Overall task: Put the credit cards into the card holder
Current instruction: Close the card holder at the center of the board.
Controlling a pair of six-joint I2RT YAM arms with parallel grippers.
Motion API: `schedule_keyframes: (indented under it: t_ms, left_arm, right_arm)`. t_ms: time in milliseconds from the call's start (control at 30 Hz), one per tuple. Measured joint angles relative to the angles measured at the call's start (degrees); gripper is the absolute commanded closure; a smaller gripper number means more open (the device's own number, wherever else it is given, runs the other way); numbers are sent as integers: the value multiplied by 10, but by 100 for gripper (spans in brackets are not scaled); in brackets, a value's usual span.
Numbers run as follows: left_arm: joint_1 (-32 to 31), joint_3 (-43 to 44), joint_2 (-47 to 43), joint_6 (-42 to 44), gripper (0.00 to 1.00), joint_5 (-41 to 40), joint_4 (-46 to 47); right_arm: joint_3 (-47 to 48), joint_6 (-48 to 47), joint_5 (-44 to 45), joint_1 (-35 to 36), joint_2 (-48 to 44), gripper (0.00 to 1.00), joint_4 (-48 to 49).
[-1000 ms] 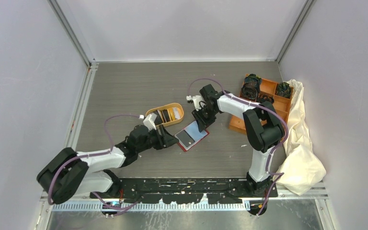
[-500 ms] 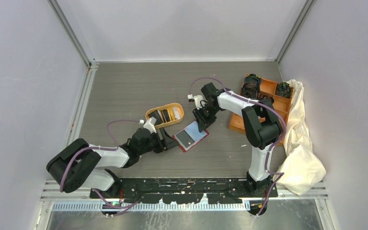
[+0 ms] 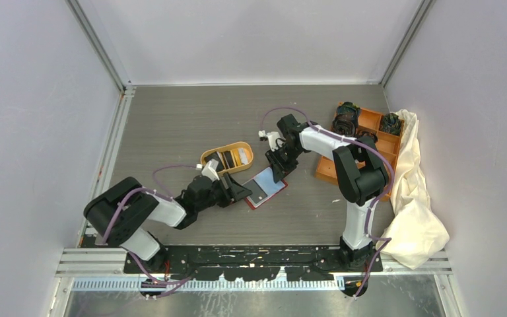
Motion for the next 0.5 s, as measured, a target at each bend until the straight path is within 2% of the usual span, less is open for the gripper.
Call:
schedule_keyframes:
  t_ms: [267, 500]
  left_arm:
    - [-2, 2, 74, -27, 48, 3, 103]
    - [-3, 4, 76, -20, 50, 12, 107]
  right_arm:
    - [2, 2, -1, -1, 0, 66, -5]
    - [2, 4, -7, -1, 0, 66, -5]
